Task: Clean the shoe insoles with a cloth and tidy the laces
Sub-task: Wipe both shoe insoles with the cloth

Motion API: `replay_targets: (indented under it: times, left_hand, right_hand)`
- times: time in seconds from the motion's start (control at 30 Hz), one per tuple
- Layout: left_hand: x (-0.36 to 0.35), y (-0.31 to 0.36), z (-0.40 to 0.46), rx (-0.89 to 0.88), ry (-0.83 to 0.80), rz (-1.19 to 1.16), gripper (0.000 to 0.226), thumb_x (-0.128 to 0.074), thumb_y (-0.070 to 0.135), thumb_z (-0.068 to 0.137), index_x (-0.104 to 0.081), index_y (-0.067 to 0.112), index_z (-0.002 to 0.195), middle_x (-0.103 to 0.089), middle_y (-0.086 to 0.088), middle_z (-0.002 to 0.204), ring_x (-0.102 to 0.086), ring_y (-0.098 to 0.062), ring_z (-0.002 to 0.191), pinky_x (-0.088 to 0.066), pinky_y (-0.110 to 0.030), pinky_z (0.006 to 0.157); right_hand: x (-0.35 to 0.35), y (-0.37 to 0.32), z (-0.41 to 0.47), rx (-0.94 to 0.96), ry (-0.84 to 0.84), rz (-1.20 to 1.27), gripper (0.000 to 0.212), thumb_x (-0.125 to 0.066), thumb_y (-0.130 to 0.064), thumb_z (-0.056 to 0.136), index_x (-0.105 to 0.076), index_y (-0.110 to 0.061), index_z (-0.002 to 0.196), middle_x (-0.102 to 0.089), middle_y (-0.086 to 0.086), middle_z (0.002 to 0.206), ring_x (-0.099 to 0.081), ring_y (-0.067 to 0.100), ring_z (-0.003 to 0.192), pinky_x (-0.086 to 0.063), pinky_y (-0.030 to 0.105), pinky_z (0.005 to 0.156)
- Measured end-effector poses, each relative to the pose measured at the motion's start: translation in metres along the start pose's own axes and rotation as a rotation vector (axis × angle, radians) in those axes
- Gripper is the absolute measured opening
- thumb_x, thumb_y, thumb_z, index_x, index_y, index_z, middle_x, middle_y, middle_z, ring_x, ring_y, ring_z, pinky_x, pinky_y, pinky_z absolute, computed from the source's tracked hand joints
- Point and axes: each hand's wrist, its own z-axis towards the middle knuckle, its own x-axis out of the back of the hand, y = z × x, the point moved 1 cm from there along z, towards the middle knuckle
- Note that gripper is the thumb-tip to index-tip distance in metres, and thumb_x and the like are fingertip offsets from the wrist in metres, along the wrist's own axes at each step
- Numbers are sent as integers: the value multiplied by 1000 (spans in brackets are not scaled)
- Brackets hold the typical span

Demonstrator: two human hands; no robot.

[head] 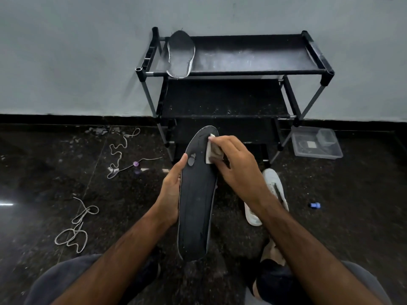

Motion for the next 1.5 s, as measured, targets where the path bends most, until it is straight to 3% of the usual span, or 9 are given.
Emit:
replay_targets:
  times: [0.2, 0.33, 0.53, 0.73, 0.93, 1.13, 1.3, 1.4, 1.5]
  left_hand:
    - [-2, 5, 1, -49, 8, -18, 60, -36, 52, 100, -65, 9, 130, -68, -16, 125, -68, -25, 110, -55, -36, 95]
    - [-1, 7, 1, -54, -13, -92, 62, -32, 51, 102, -69, 7, 125, -70, -15, 120, -70, -24, 107, -58, -35, 92]
    - [-8, 0, 5, -28, -72, -105, 67, -27, 55, 104, -48, 7, 146, -51, -20, 147, -50, -34, 136, -40, -57, 111]
    - [-1, 7, 1, -75, 14, -81, 63, -35, 53, 102, -65, 5, 129, -68, -16, 123, -68, -25, 110, -51, -37, 101]
    - [-7, 3, 0, -56, 12, -4, 61, -32, 53, 103, -64, 9, 133, -67, -15, 129, -65, -25, 115, -51, -38, 101]
    - [1, 6, 6, -23, -2, -132, 67, -35, 57, 102, -54, 5, 141, -54, -21, 143, -53, -30, 133, -37, -42, 117]
    - [-5, -3, 6, -7, -10, -89, 66, -32, 56, 103, -59, 6, 137, -62, -18, 132, -60, -26, 122, -45, -38, 109]
    - [-7, 3, 5, 14, -33, -145, 72, -31, 63, 100, -69, 7, 124, -67, -18, 123, -65, -26, 116, -47, -39, 107]
    - [-5, 7, 4, -12, -24, -177, 76, -29, 67, 99, -65, 8, 131, -62, -19, 135, -60, -31, 127, -46, -42, 110]
  right_hand:
    - [-8, -8, -2, 34, -21, -46, 38, -74, -6, 91, -69, -9, 129, -64, 1, 122, -58, 17, 115, -52, 29, 100]
    - [-12, -12, -2, 123, -82, -103, 29, -75, -9, 91, -75, -13, 120, -66, 0, 115, -59, 19, 103, -53, 31, 91]
    - [7, -2, 6, 78, 71, -224, 23, -70, -11, 94, -75, -11, 116, -67, 3, 108, -59, 23, 95, -53, 42, 83]
    - [-8, -10, -1, 249, -213, -109, 22, -74, -14, 92, -78, -11, 114, -69, 1, 102, -62, 21, 91, -54, 39, 77]
    - [0, -3, 2, 126, 45, -222, 21, -71, -15, 95, -77, -13, 115, -68, 1, 101, -59, 22, 89, -50, 45, 77]
    - [-22, -22, -10, 327, -245, -55, 12, -72, -13, 95, -81, -12, 103, -64, 0, 88, -55, 18, 81, -48, 31, 71]
    - [-15, -7, 3, 147, 33, -75, 8, -75, -8, 91, -81, -10, 97, -66, 2, 84, -58, 22, 76, -51, 44, 67]
    - [-19, -22, -4, 220, -97, 12, 11, -73, -14, 95, -81, -8, 91, -65, 2, 81, -58, 20, 75, -50, 38, 67]
    - [-22, -30, -8, 273, -217, 68, 8, -75, -13, 93, -82, -10, 94, -65, 0, 82, -59, 19, 76, -50, 37, 67]
